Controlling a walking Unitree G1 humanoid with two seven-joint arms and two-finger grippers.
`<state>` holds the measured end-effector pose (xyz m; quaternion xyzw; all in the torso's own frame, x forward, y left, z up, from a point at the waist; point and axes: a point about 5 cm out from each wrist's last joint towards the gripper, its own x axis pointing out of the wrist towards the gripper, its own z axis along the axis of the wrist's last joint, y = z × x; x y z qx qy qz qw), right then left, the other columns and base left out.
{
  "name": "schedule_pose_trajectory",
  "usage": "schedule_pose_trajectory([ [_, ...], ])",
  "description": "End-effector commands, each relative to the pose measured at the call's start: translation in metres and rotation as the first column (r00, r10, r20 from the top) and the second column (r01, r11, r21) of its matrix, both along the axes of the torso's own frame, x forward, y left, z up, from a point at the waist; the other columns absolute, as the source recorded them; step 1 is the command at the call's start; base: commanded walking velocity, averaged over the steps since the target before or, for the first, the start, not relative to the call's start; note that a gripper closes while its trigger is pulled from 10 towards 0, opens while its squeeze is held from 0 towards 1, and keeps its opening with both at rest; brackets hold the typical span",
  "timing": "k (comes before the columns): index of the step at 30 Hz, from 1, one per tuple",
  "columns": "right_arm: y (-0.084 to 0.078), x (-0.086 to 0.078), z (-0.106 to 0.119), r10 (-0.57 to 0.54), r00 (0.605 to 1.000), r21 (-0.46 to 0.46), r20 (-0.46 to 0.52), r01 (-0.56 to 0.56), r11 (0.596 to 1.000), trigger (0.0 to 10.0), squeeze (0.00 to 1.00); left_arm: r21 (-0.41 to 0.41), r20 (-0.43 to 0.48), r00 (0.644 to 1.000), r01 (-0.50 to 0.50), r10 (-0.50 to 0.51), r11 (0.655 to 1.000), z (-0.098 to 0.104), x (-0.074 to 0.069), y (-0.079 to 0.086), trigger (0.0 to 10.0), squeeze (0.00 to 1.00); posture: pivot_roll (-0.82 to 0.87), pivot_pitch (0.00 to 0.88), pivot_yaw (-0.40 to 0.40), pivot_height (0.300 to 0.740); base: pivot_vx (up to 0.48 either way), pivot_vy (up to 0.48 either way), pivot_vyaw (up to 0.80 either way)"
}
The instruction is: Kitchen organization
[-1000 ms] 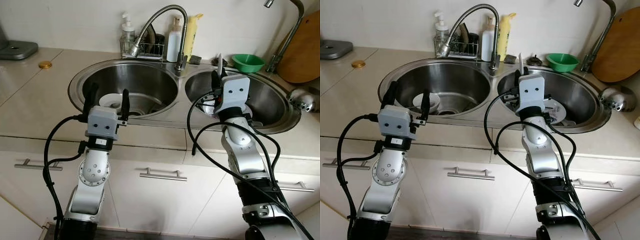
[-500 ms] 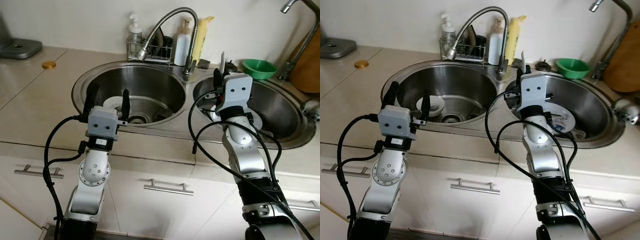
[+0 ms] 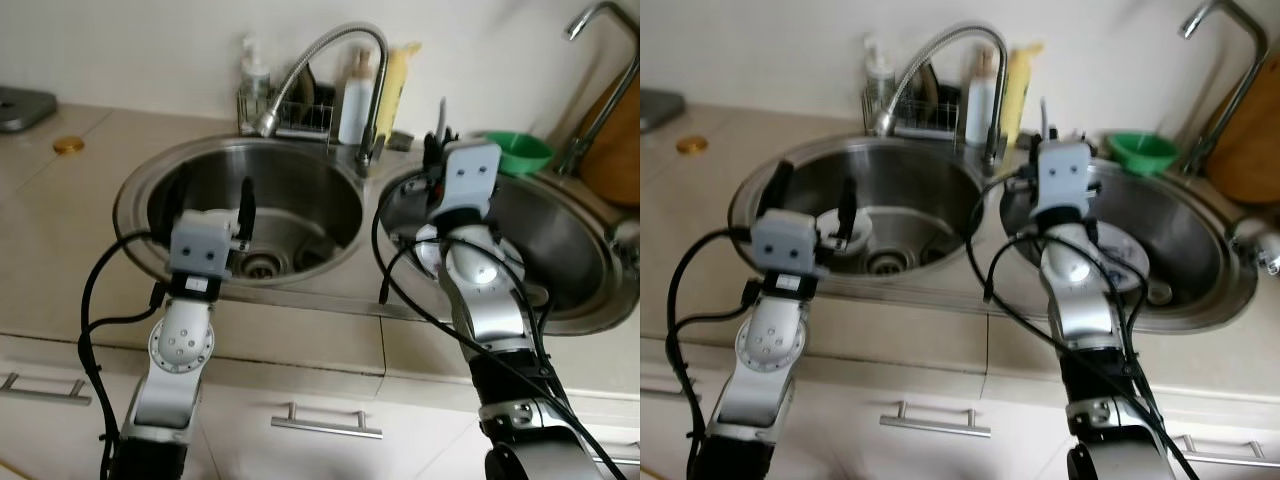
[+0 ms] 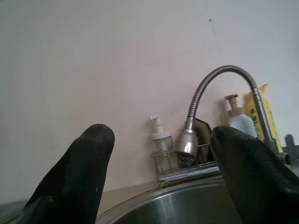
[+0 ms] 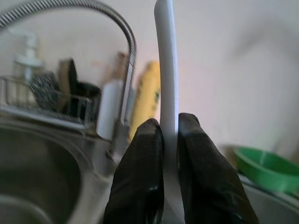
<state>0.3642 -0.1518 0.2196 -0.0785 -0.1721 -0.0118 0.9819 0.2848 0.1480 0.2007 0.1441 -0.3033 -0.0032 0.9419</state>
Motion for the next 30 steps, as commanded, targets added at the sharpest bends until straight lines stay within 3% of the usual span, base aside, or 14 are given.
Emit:
schedule_pose_trajectory([
  [1,-0.016,0.005,-0.006,-0.053,0.997,0.045,-0.060,0.056,0.997,10.0,0.00,0.004,0.005,1.000,0.023,-0.023,1.000,0.001,-0.001,-0.007,10.0,0.00,0.05,0.000,-0.058,0.740,0.000,0.000,0.00],
  [2,-0.024,0.009,-0.015,-0.092,0.987,0.037,-0.134,0.098,0.994,10.0,0.00,0.004,0.005,1.000,0.026,-0.026,1.000,0.001,-0.001,-0.007,10.0,0.00,0.05,0.000,-0.059,0.740,0.000,0.000,0.00],
  [7,-0.035,0.013,-0.032,-0.110,0.960,0.074,-0.257,0.133,0.988,10.0,0.00,0.006,0.000,1.000,0.028,-0.028,1.000,-0.001,-0.001,-0.006,10.0,0.00,0.06,0.000,-0.061,0.740,0.000,0.000,0.00],
  [9,-0.036,0.014,-0.041,-0.098,0.947,0.098,-0.307,0.134,0.986,10.0,0.25,0.006,-0.002,1.000,0.029,-0.028,1.000,-0.001,-0.001,-0.006,10.0,0.00,0.05,0.000,-0.061,0.740,0.000,0.000,0.00],
  [10,-0.036,0.014,-0.044,-0.093,0.941,0.108,-0.325,0.134,0.985,10.0,0.25,0.006,-0.003,1.000,0.029,-0.029,1.000,-0.002,-0.001,-0.006,10.0,0.00,0.05,0.000,-0.061,0.740,0.000,0.000,0.00],
  [11,-0.035,0.013,-0.046,-0.079,0.938,0.113,-0.337,0.124,0.986,10.0,1.00,0.005,-0.005,1.000,0.029,-0.029,1.000,-0.002,-0.001,-0.007,10.0,0.00,0.05,0.000,-0.061,0.740,0.000,0.000,0.00],
  [28,-0.021,0.010,-0.053,0.019,0.937,0.157,-0.349,0.038,0.987,10.0,1.00,0.005,-0.019,0.999,0.045,-0.045,0.999,-0.004,0.000,-0.010,10.0,0.00,0.05,0.000,-0.057,0.740,0.000,0.000,0.00],
  [30,-0.020,0.009,-0.047,0.035,0.950,0.183,-0.309,0.024,0.983,10.0,1.00,0.001,-0.019,0.999,0.045,-0.045,0.999,-0.004,-0.001,-0.009,10.0,0.00,0.05,0.000,-0.058,0.740,0.000,0.000,0.00],
])
